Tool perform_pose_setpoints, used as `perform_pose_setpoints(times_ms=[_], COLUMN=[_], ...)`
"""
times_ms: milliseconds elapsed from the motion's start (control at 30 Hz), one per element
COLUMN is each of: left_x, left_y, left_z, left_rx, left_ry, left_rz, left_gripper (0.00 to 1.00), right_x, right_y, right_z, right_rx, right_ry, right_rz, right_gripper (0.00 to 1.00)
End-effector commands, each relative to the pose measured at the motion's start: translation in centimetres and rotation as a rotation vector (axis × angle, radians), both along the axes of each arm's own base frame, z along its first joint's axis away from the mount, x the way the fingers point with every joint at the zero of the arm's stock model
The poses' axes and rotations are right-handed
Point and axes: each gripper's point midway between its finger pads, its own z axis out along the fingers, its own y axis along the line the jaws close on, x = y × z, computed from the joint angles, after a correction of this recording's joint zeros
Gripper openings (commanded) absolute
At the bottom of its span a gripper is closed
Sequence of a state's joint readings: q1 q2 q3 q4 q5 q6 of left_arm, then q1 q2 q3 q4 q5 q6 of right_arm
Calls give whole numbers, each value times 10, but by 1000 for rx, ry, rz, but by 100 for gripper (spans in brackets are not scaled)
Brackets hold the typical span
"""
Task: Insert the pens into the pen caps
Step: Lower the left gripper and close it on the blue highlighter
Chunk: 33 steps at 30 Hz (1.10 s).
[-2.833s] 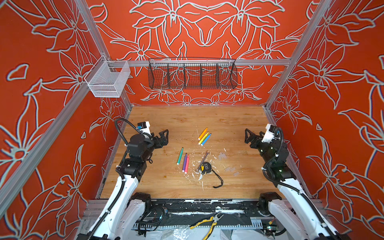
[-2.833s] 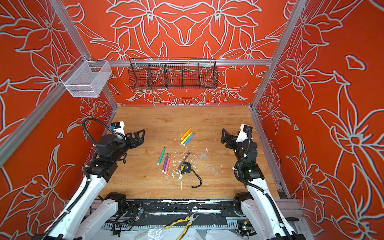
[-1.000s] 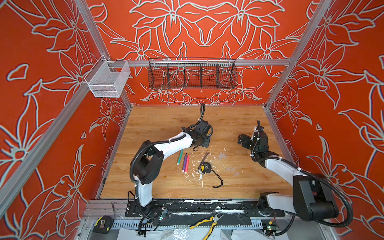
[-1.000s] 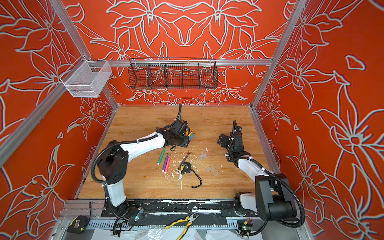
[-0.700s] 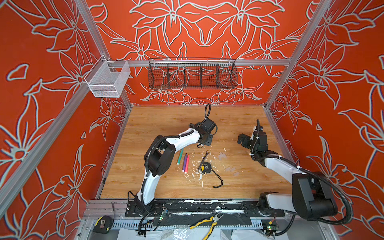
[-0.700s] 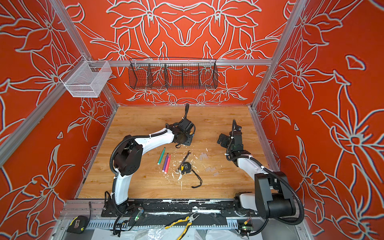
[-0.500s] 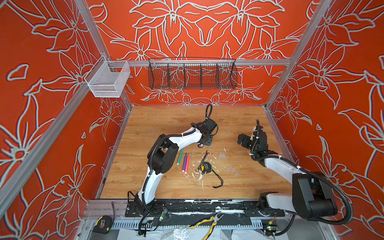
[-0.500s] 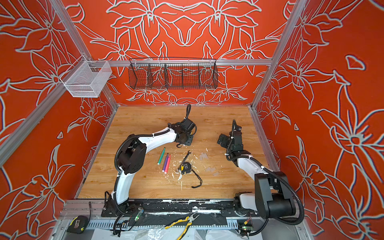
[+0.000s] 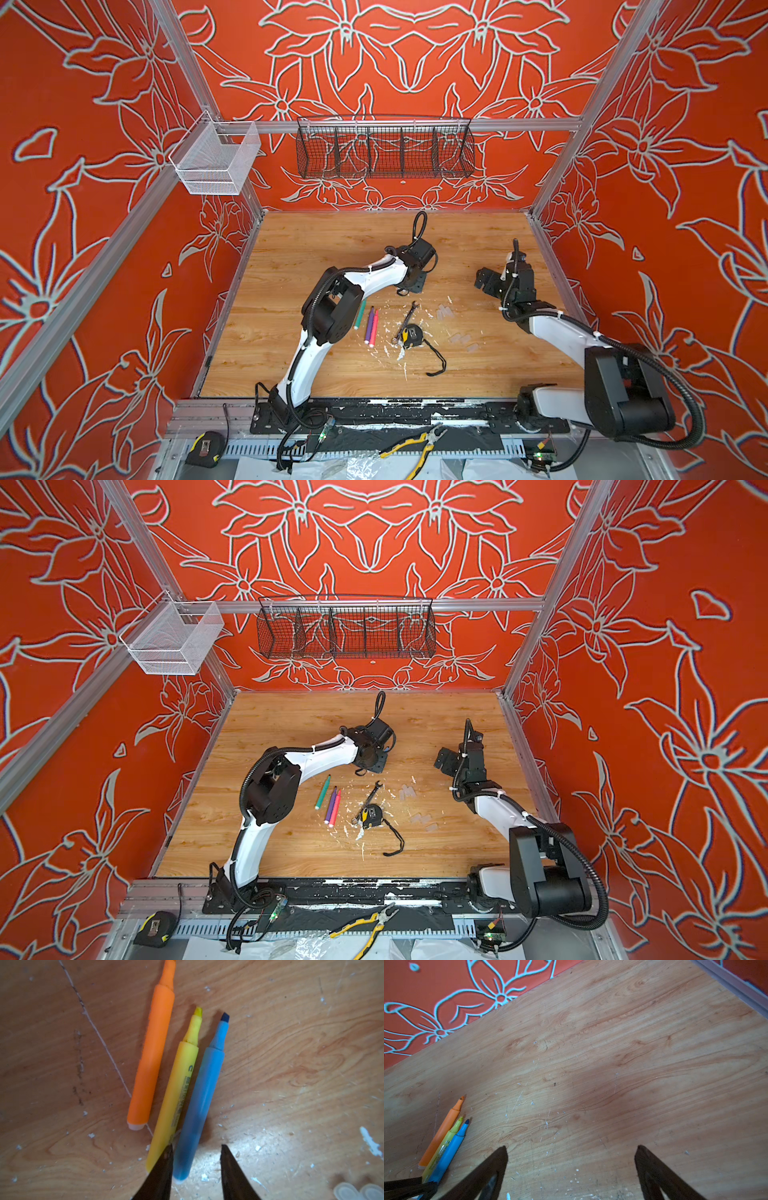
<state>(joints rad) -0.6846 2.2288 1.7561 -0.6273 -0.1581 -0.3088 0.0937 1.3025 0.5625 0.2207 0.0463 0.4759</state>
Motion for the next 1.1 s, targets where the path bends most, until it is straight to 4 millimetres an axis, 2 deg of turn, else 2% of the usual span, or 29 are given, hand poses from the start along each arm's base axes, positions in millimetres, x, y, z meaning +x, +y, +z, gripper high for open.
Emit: perform_pose_setpoints(times_ms=[0, 267, 467, 667, 767, 833, 900, 967, 1067], left_x=[-5, -2, -2, -4, -4, -4, -5, -7, -13], left_y=[1, 4, 6, 9, 6, 2, -3, -6, -11], left_z=[-11, -22, -27, -28, -25, -18, -8, 10, 43], left_rx=[27, 66, 89, 99, 87, 70, 51, 49, 57], left_ry=[40, 60, 74, 79, 76, 72, 60, 26, -64], left_rz=[-11, 1, 10, 11, -2, -16, -32, -46, -70], left_gripper=[37, 36, 31, 18, 9, 6, 4, 2, 0], right_x=[6, 6, 6, 4, -6, -10, -9, -12, -24], right_y=[0, 0, -1, 1, 3, 14, 36, 52, 62], right_z=[8, 8, 7, 9, 8, 14, 27, 43, 58], right_rx=[5, 6, 6, 12, 62, 166, 289, 357, 409], right_ry=[-13, -11, -10, -14, 44, 45, -1, -44, -92], right_rz=[-15, -16, -16, -10, -31, -22, 51, 91, 88], right_gripper=[98, 98, 98, 97, 97, 97, 95, 94, 94])
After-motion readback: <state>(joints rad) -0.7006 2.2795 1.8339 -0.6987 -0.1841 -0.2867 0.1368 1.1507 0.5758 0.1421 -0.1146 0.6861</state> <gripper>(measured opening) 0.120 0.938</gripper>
